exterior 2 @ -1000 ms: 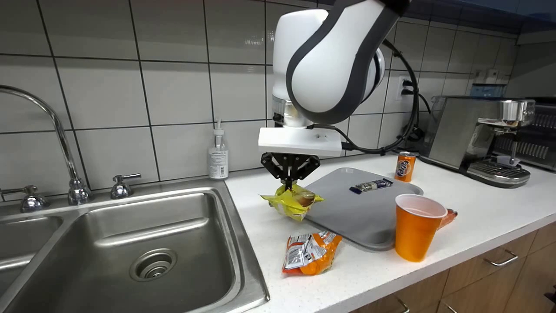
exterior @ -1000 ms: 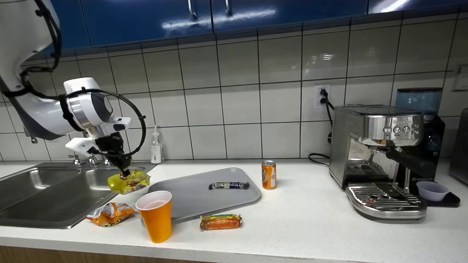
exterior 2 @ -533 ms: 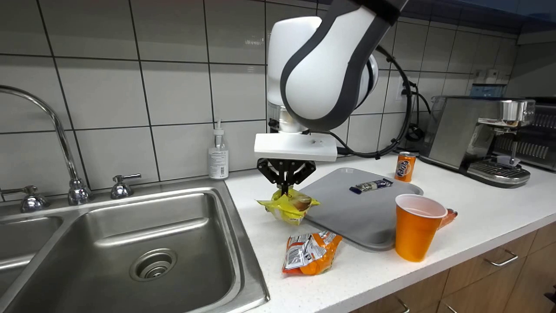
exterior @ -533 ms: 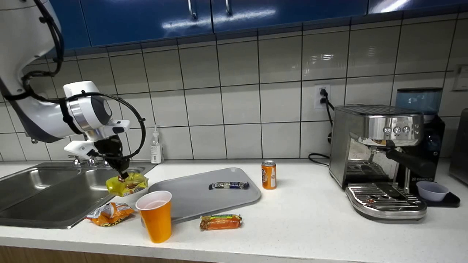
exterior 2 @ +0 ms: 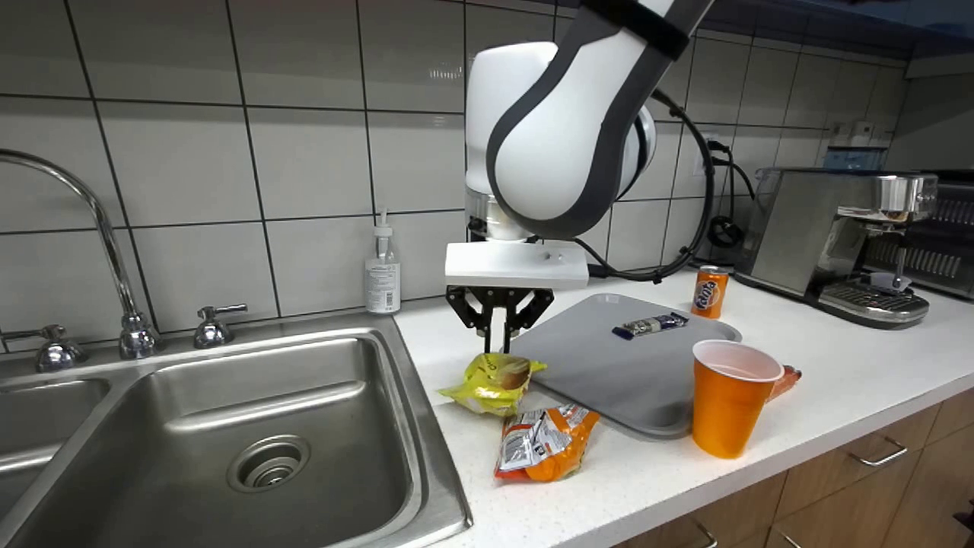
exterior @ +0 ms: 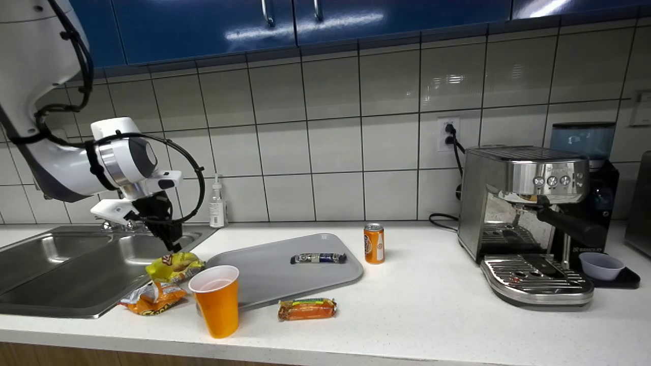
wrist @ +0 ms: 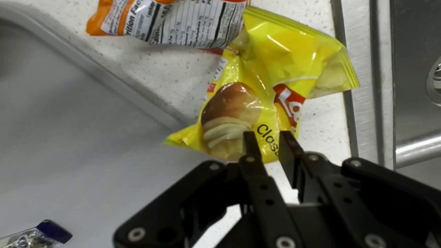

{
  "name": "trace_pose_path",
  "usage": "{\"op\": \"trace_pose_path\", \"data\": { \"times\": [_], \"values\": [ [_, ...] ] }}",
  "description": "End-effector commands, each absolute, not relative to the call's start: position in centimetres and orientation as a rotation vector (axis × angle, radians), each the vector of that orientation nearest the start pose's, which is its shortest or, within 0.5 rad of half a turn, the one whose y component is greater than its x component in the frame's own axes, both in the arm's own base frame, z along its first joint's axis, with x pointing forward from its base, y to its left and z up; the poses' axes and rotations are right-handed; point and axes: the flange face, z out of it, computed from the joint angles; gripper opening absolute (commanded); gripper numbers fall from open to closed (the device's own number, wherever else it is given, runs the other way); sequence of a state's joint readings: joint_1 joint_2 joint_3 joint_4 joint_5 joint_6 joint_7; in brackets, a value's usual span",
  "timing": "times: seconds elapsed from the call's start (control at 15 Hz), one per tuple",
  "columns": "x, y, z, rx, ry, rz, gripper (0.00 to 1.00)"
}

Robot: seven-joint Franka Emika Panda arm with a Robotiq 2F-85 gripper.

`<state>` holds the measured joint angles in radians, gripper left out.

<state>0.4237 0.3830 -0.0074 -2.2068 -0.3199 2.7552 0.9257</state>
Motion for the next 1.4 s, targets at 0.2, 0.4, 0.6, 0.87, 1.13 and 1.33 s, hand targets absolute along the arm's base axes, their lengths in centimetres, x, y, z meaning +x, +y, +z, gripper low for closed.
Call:
{"op": "trace_pose_path", "data": {
  "times": [0.2,0.4,0.6,0.87,1.13,1.33],
  "values": [
    [51.1,24.4,23.2,-3.108,0.257,-0.342,0.79],
    [50.3,24.6,23.5,-3.110,0.232,-0.333,0.99],
    [49.2,24.5,23.8,-3.111,0.208,-0.318,1.00],
    [47.6,23.6,24.2,-3.118,0.178,-0.290,1.00],
    [46.0,22.4,24.6,-3.123,0.158,-0.257,1.00],
    [45.0,21.5,24.8,-3.129,0.158,-0.242,1.00]
  ]
}}
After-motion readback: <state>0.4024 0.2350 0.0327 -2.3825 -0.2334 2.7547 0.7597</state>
